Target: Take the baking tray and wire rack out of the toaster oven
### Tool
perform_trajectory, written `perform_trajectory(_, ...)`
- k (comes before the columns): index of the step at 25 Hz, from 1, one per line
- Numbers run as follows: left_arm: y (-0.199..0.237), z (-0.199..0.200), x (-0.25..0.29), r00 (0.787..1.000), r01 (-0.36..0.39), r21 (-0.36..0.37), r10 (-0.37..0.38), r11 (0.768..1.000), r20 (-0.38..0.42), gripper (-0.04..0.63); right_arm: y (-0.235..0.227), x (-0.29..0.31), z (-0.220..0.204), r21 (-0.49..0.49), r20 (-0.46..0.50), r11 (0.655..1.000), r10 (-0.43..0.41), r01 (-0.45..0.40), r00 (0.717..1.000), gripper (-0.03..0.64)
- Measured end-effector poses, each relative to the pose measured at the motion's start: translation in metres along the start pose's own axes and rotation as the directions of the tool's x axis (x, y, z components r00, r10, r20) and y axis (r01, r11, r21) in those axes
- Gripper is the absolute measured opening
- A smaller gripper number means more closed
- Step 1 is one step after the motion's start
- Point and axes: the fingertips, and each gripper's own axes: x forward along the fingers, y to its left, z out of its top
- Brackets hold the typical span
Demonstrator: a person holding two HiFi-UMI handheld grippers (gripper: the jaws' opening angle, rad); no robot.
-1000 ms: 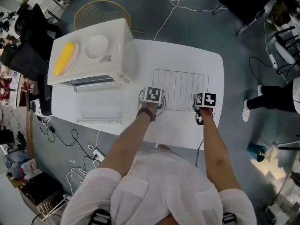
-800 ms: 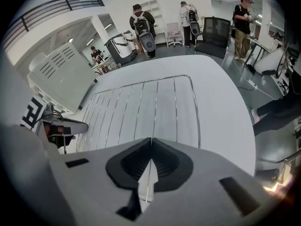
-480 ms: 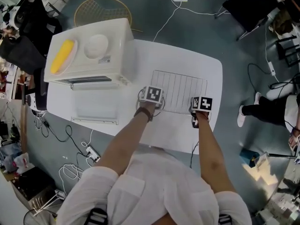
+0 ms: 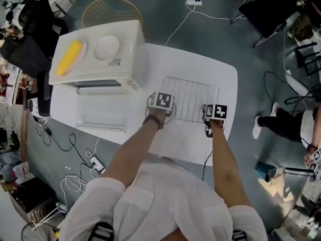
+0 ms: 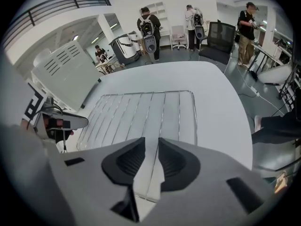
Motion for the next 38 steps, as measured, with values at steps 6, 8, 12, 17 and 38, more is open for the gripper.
perform_trajectory(6, 0.008, 0.013, -0.017, 0.997, -0.062, 0.034, 0.061, 0.997, 0.044, 0.038, 0.003, -0.008, 0.005, -0.004, 0.025, 1.0, 0.005, -0.005, 1.0, 0.089)
perform_trajectory(8, -0.007, 0.009, -0.02, 0.999, 0.002, 0.004, -0.002, 1.0, 0.035, 0.038, 0.004, -0.015, 0.006, 0.002, 0.039, 1.0, 0.018, -0.018, 0.999, 0.089)
perform_trajectory(12, -0.01, 0.019, -0.031, 0.997, 0.048, -0.005, -0.048, 0.999, 0.056, 0.028, 0.017, -0.021, 0.017, 0.008, 0.087, 0.999, 0.045, -0.046, 0.995, 0.089)
perform_trajectory(17, -0.031, 0.005, -0.036, 0.989, 0.132, -0.001, -0.131, 0.991, 0.071, 0.015, 0.033, -0.032, 0.002, -0.004, 0.099, 0.997, 0.071, -0.071, 0.993, 0.091)
perform_trajectory(38, 0.005, -0.02, -0.216, 0.859, 0.358, -0.058, -0.304, 0.932, 0.412, 0.015, 0.231, -0.123, 0.031, -0.324, 0.379, 0.892, 0.427, -0.314, 0.821, 0.057)
